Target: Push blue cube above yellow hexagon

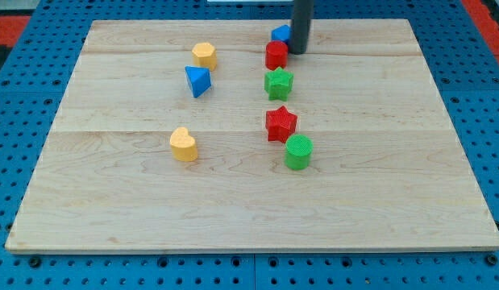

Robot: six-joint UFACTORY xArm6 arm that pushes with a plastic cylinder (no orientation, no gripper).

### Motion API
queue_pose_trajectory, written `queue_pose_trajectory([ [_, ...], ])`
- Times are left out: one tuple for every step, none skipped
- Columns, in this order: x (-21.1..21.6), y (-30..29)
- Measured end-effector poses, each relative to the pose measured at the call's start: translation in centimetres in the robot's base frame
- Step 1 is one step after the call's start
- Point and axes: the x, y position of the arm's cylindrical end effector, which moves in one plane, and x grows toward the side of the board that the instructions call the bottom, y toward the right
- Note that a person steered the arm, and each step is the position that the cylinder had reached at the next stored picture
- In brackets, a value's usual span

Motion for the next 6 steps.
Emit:
queue_pose_trajectory([
  [-2.7,1.8],
  [-2.8,0.6],
  [-2.8,-4.6],
  [-5.3,-6.8],
  [-5.9,-9.0],
  [-3.3,-12.8],
])
